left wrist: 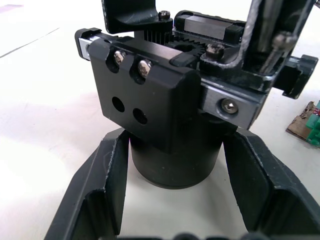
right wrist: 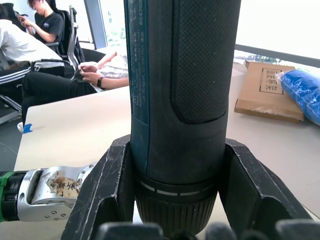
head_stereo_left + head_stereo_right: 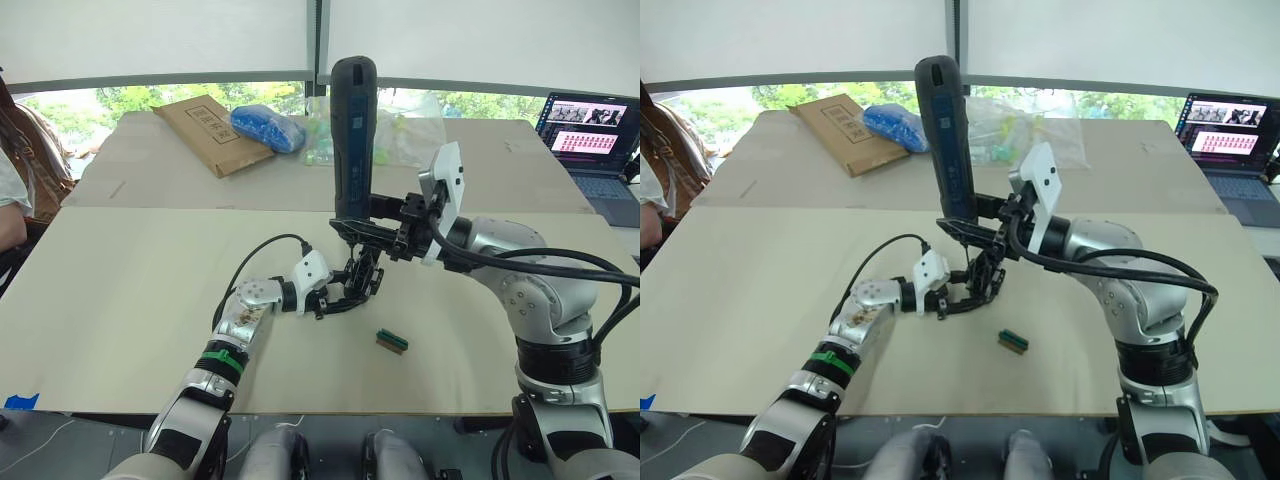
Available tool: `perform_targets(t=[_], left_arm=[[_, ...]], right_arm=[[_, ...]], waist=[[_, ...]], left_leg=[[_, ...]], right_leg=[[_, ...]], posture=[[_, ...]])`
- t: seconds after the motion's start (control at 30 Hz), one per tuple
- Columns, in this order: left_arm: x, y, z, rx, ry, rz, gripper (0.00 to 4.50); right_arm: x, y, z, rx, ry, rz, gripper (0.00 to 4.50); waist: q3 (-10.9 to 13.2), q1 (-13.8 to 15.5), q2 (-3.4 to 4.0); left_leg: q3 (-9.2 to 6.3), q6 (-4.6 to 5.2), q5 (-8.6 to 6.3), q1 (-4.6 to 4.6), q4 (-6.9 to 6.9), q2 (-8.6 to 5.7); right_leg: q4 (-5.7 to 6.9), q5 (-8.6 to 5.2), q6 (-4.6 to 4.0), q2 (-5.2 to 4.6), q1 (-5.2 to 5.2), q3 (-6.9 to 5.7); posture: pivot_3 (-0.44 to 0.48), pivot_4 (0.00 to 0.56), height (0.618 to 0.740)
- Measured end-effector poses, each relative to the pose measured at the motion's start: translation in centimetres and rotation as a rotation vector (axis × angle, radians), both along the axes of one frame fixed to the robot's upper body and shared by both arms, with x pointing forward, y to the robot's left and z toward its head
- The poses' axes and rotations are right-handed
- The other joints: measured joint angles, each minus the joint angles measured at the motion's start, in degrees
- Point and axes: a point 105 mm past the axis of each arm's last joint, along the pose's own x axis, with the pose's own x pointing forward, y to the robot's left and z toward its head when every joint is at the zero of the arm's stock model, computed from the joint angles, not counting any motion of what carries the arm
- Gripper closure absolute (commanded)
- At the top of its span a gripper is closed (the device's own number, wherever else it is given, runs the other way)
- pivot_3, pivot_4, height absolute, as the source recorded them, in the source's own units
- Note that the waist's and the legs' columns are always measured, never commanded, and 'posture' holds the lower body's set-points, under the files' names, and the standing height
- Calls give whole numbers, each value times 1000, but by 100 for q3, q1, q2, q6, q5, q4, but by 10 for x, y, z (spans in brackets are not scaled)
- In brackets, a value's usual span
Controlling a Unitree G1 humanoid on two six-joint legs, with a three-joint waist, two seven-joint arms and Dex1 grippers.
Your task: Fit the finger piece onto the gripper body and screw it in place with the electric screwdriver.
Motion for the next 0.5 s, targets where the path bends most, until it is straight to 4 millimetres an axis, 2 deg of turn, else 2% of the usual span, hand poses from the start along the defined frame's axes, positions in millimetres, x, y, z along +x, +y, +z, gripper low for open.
perform_targets(t=[0.5], left_arm=[[0,0,0,0,0,0,2199]], right_arm=[[-1,1,-2,-6,-19,4,2571]], waist=[[0,-1,0]], left_leg=[[1,0,0,0,0,0]], right_leg=[[0,0,0,0,0,0]], posture=[[0,150,732]])
